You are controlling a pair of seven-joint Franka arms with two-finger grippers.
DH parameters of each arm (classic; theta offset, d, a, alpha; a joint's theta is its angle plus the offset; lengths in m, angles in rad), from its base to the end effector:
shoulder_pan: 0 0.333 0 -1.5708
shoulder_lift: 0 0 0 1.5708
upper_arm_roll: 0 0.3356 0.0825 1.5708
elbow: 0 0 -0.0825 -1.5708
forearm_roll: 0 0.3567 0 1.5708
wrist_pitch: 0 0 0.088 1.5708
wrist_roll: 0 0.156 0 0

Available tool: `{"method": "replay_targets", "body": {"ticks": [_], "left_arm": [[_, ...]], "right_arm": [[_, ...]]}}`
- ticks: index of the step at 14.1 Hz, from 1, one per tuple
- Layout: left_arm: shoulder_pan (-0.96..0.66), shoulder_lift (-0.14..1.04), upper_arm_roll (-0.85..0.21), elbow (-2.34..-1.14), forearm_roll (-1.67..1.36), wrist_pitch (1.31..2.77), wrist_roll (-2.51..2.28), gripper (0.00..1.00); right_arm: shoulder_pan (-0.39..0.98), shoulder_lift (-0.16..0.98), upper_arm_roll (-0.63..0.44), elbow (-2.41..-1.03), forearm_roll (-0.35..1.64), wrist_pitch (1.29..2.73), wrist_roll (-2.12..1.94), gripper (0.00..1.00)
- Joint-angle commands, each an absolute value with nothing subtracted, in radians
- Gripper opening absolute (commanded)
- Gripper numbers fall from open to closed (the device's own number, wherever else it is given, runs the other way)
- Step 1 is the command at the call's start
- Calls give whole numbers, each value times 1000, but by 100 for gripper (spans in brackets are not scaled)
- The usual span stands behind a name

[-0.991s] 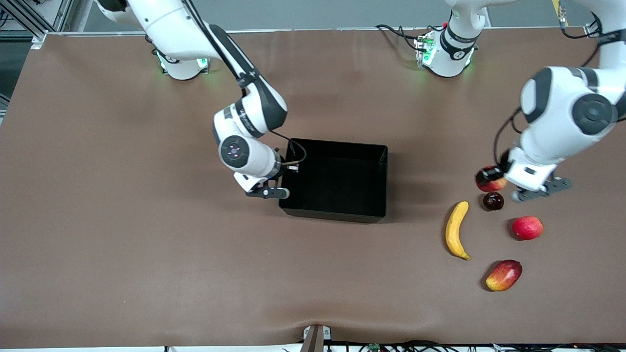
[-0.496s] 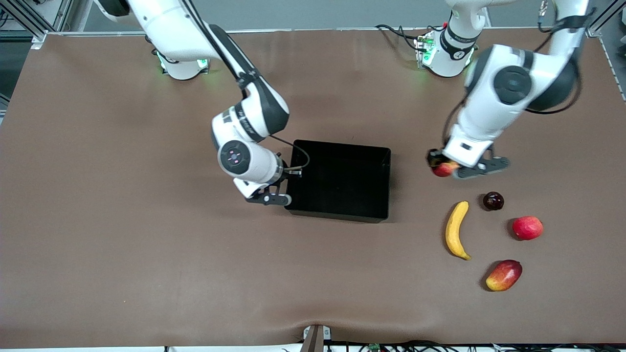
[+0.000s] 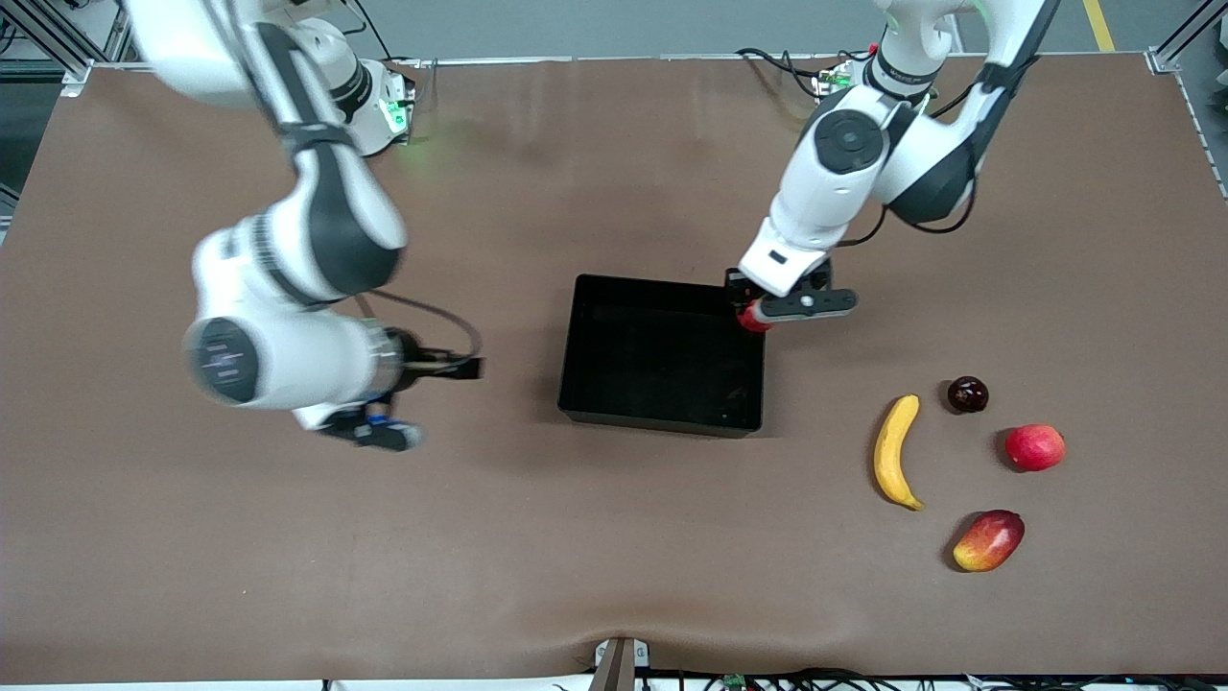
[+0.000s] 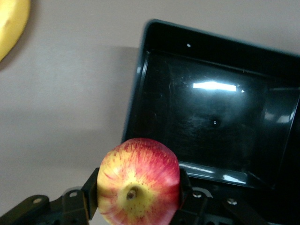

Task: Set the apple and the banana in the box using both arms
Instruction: 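Carry the apple over the box with the left gripper while the right gripper withdraws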

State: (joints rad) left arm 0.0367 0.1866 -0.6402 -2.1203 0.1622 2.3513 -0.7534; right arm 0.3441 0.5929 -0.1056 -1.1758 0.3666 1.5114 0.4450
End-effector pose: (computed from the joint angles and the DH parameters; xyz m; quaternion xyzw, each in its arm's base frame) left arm 0.4672 -0.3062 0.3370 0.9987 0.0267 0.0365 0.0235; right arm 0.6315 0.2301 0.4114 -0.9744 0.1083 0.1695 0.1010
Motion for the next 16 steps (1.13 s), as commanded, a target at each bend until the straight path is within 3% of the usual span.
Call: {"method": "replay_targets", "body": {"ticks": [1,5,10,14,16], "left_arm": [[9,297,-644,-2059,267,2372,-769,0],[-29,403,-644,-1977,290,2373,-770,0],[-51,508,-641,-1950,345,2373,-787,0],[-67,564,-641,-1947,463,2373,-909,0],[-71,584,-640,-1947,488,2373,-930,0]], "right_arm": [[229,583,-90,-1094,341,1415,375,100],[94,447,-92,-1092,200,1329,102,100],[0,257,-92,-1133,89,1290,63,100],[-29,25,-92,-1394,66,1319,66,100],[-32,-17,-89,-1492,66,1370,63,100]]}}
